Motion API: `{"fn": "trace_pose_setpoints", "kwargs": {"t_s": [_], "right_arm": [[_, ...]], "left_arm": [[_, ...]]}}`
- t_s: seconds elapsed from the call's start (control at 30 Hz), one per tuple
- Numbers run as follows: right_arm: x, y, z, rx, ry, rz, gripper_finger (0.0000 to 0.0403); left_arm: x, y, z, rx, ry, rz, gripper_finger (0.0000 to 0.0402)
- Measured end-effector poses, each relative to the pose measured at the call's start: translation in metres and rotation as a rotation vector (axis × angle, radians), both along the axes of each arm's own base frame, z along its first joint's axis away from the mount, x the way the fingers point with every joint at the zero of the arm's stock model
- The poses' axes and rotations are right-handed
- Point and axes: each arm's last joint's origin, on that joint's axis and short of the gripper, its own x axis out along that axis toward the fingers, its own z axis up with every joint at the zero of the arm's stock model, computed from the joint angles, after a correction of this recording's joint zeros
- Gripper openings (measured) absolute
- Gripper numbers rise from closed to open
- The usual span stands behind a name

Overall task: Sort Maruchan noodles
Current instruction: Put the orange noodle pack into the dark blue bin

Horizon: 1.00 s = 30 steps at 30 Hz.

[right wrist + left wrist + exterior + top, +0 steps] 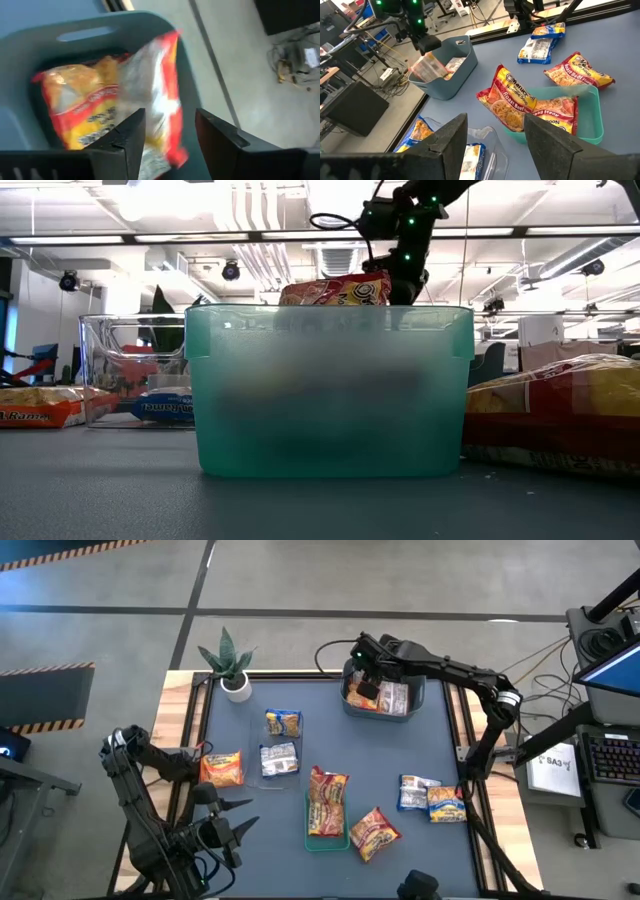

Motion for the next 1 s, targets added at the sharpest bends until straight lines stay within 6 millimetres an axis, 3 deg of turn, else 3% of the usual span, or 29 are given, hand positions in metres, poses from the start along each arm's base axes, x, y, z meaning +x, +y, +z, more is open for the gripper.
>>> {"fn": "trace_pose_setpoints", "kwargs": {"t_s": [0.23,0.4,0.57,0.77,1.0], "right_arm": [[0.004,0.011,-0.003,0.169,-0.086,0.043,0.0179],[0.003,0.008,-0.001,0.069,-0.041,-0.016,0.0164],[-0.003,-0.013,0.004,-0.069,-0.033,-0.06,0.0116],[-0.021,-0.048,0.007,-0.036,-0.148,-0.087,0.0021],[-0.033,-0.073,-0.003,0.025,-0.185,-0.125,0.0013]], "left_arm": [[0.0,0.0,0.0,-0.002,-0.001,0.0,0.0178],[0.0,0.0,0.0,-0.002,-0.002,0.0,0.0178],[0.0,0.0,0.0,-0.002,-0.002,0.0,0.0178],[0.0,0.0,0.0,-0.003,-0.004,0.0,0.0178],[0.001,0.0,0.001,0.008,-0.027,0.002,0.0178]]}}
